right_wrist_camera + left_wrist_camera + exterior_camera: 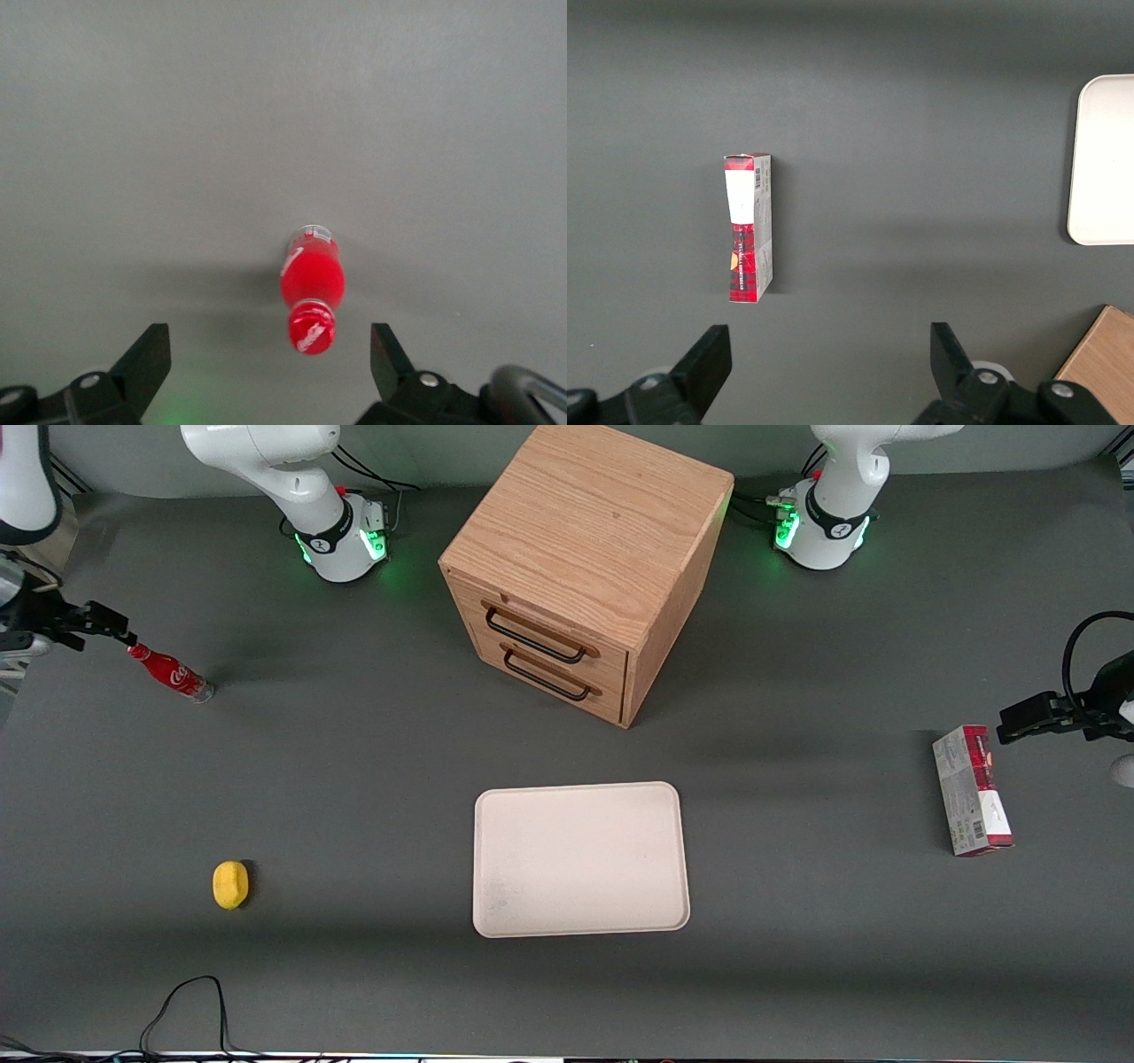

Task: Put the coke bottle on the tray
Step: 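Close the right gripper around the red bottle's body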

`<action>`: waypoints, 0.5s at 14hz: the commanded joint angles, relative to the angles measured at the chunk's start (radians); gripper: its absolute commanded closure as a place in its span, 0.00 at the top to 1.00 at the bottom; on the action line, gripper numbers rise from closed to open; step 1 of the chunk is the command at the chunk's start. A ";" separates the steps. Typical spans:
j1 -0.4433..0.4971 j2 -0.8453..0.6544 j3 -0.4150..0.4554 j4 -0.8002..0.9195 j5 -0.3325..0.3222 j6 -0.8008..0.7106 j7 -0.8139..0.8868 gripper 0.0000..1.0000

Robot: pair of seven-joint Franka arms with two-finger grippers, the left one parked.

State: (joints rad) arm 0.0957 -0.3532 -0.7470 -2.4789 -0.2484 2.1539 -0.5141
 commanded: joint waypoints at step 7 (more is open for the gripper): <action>0.019 0.049 -0.094 -0.118 -0.035 0.244 -0.084 0.99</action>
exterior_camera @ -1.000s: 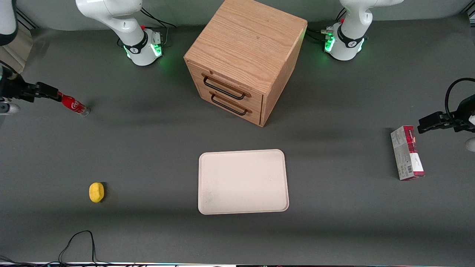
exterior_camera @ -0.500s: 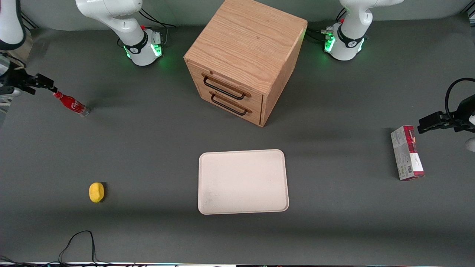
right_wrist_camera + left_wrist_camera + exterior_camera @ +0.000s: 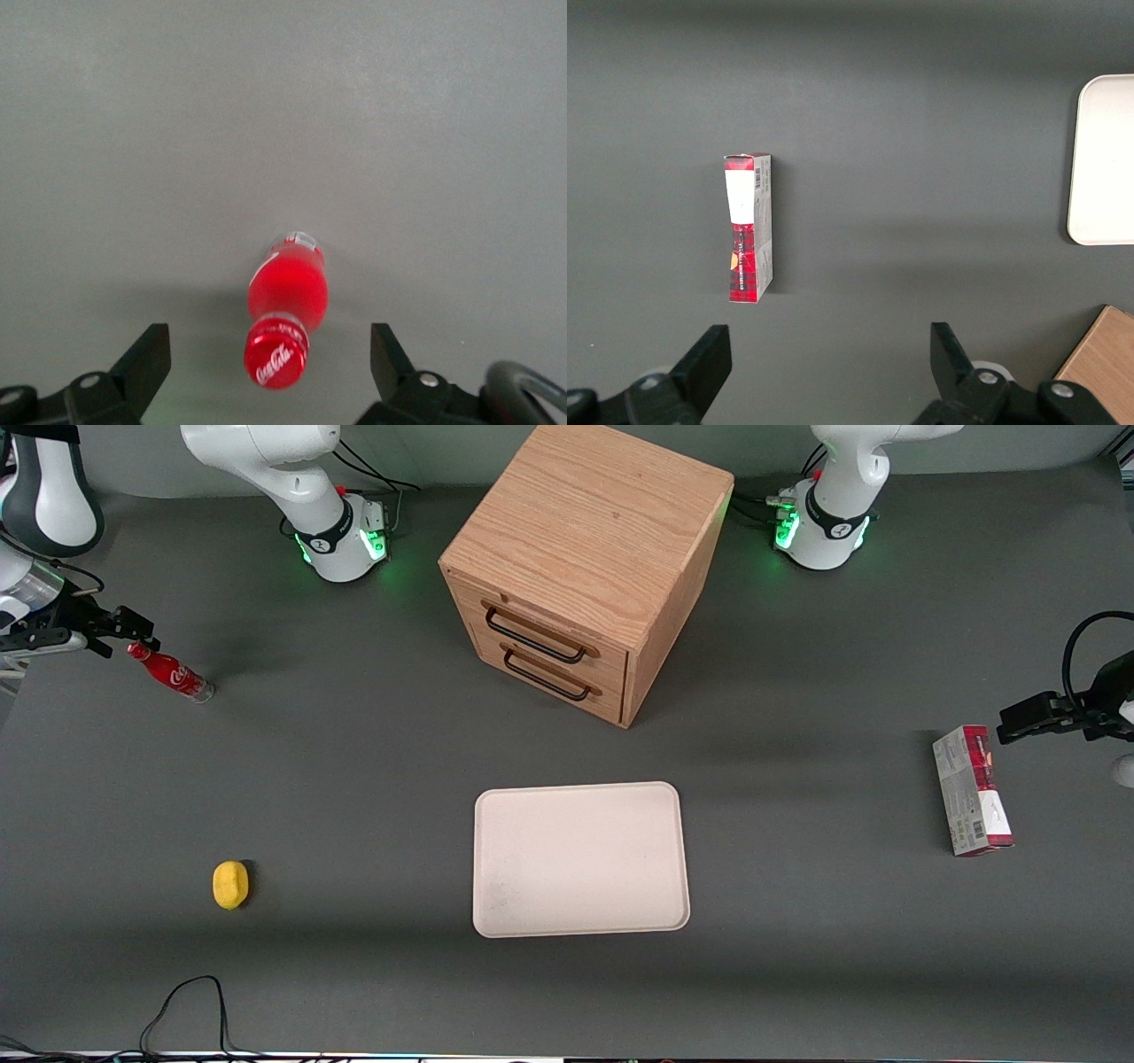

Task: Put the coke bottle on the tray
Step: 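Close the right gripper around the red bottle's body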

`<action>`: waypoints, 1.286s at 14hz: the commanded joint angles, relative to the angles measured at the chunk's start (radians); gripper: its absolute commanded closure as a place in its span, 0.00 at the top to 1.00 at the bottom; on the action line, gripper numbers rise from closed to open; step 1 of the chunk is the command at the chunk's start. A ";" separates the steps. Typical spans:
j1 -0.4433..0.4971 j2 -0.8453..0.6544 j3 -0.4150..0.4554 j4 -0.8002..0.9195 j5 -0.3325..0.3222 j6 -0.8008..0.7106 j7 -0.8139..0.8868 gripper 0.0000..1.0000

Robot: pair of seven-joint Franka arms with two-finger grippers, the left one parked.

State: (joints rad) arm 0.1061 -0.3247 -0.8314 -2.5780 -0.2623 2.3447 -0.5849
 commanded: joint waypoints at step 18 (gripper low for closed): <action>0.058 0.075 0.165 0.177 -0.008 -0.213 0.075 0.03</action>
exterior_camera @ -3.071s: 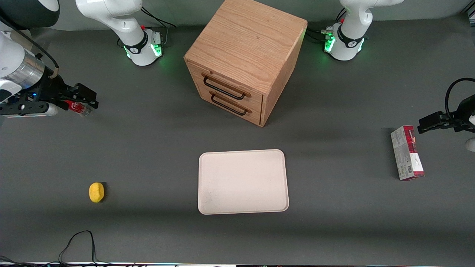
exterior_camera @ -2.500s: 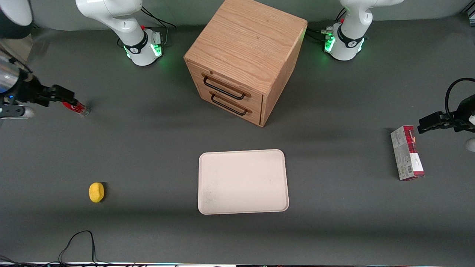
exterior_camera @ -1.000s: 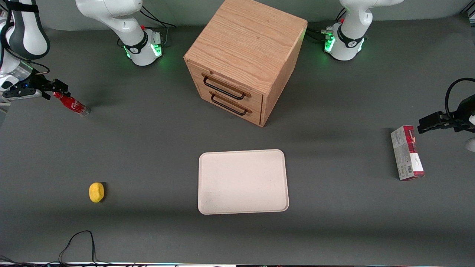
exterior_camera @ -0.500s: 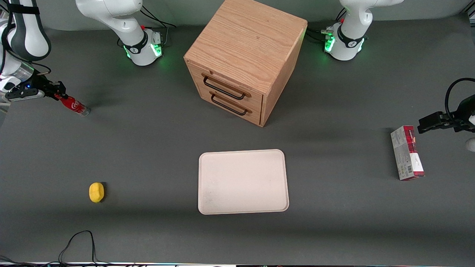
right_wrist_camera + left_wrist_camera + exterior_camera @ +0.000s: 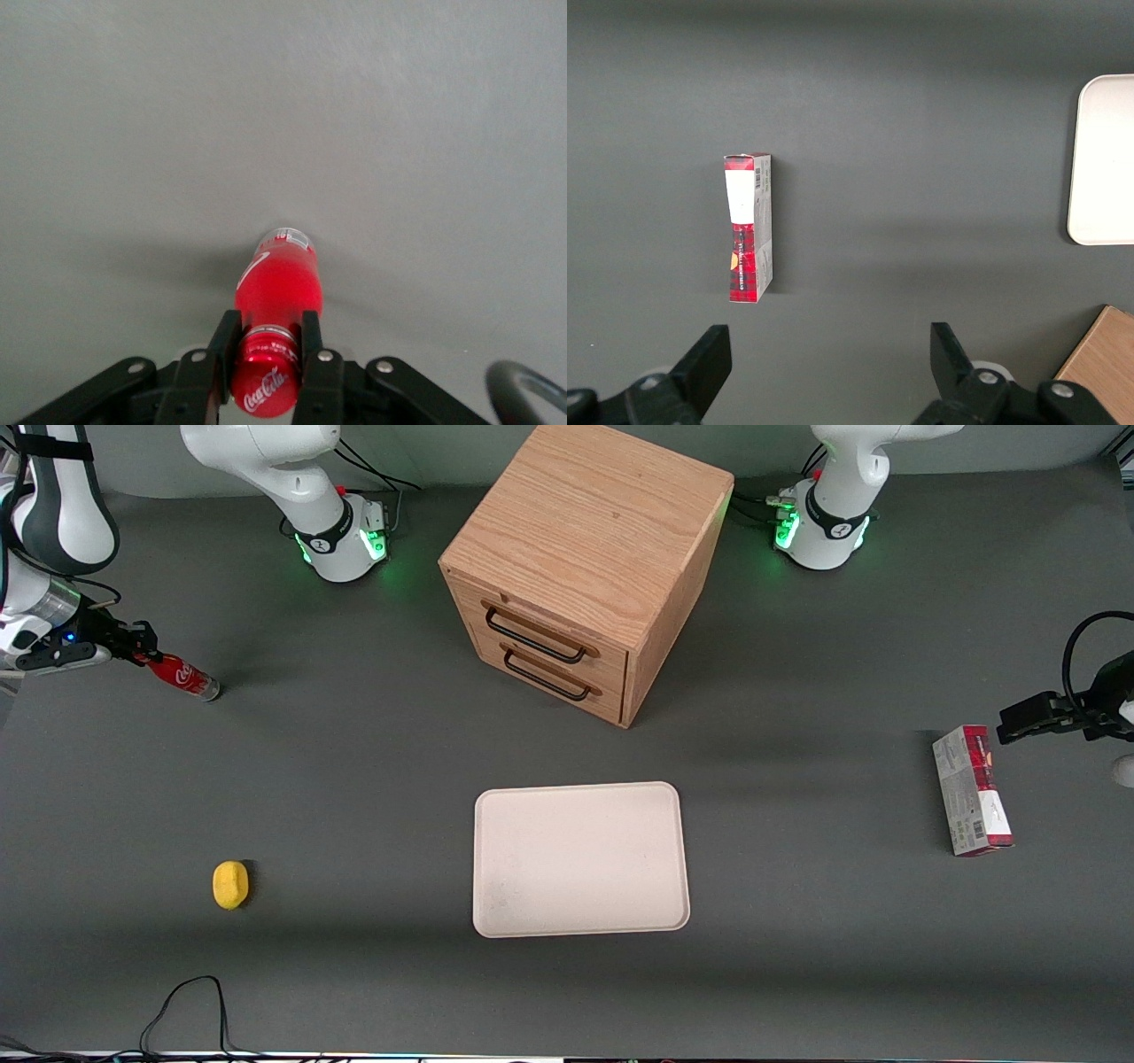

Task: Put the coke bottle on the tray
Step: 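Lift the bottle and carry it toward the white tray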

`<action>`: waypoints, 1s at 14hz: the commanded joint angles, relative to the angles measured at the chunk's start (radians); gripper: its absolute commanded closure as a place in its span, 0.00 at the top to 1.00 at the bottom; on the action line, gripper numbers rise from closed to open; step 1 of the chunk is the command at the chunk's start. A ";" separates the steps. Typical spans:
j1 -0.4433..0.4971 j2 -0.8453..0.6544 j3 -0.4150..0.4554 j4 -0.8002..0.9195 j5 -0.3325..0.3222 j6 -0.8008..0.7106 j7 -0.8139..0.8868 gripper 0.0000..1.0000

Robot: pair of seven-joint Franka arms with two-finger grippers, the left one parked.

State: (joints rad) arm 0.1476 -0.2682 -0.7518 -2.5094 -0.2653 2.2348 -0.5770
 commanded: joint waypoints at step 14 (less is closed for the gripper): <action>0.023 0.542 0.765 1.234 0.353 -0.768 0.604 0.06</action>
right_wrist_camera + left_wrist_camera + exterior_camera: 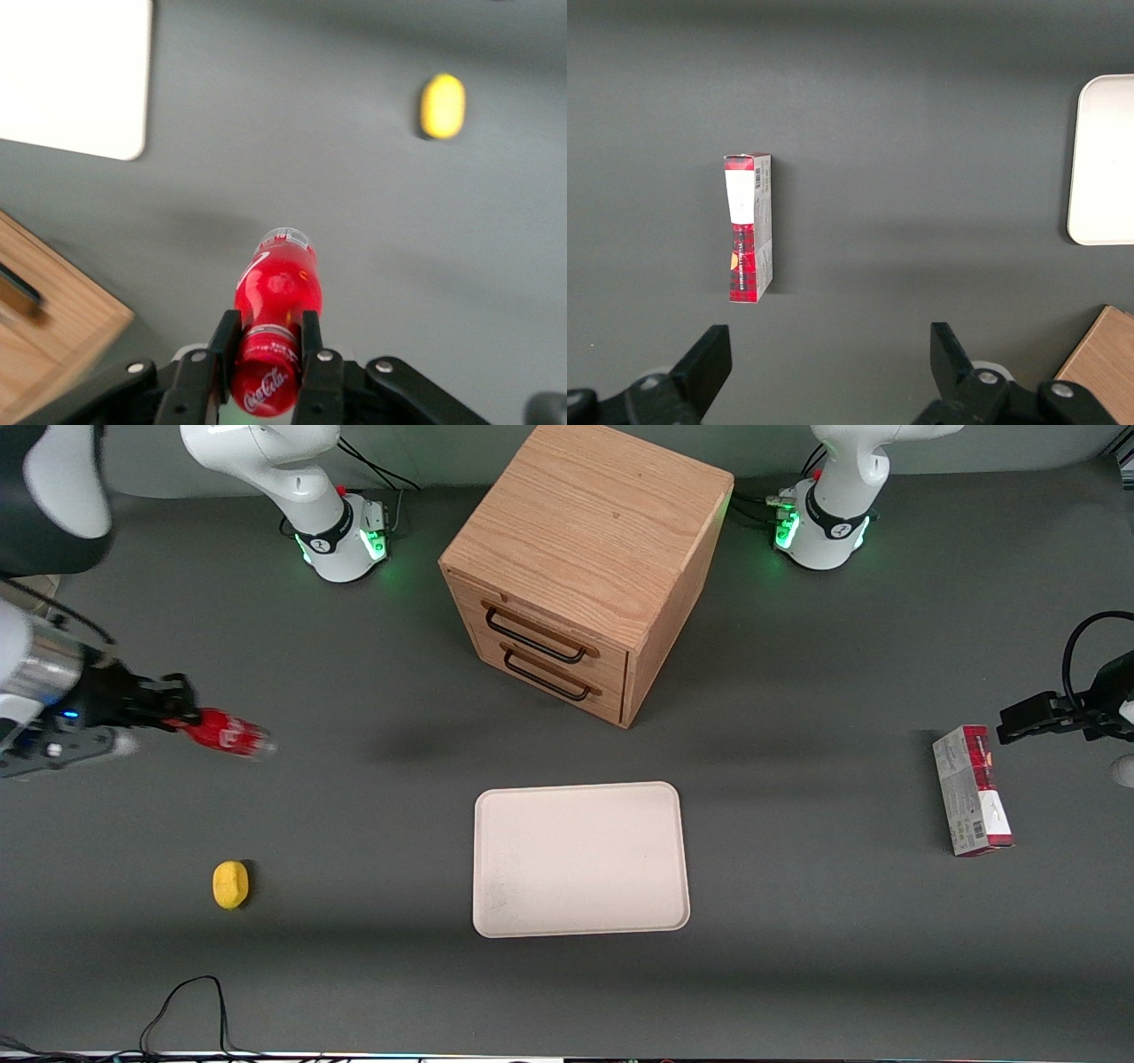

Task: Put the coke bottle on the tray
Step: 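Lift the bottle and carry it toward the white tray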

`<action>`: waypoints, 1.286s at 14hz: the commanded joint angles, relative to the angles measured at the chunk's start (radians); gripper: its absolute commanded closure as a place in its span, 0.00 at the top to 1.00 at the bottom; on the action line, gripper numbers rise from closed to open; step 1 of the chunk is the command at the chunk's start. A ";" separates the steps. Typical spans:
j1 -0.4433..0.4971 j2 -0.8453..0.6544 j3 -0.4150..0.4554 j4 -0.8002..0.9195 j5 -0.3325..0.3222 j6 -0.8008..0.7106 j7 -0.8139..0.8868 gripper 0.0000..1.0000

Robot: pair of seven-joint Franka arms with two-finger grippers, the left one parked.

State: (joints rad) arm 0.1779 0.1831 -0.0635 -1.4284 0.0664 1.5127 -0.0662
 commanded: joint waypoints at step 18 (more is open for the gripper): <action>0.170 0.628 0.188 0.460 -0.076 0.438 0.266 0.10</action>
State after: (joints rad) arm 0.3341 0.7617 0.1253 -1.0288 0.0119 1.9187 0.1739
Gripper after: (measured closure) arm 0.683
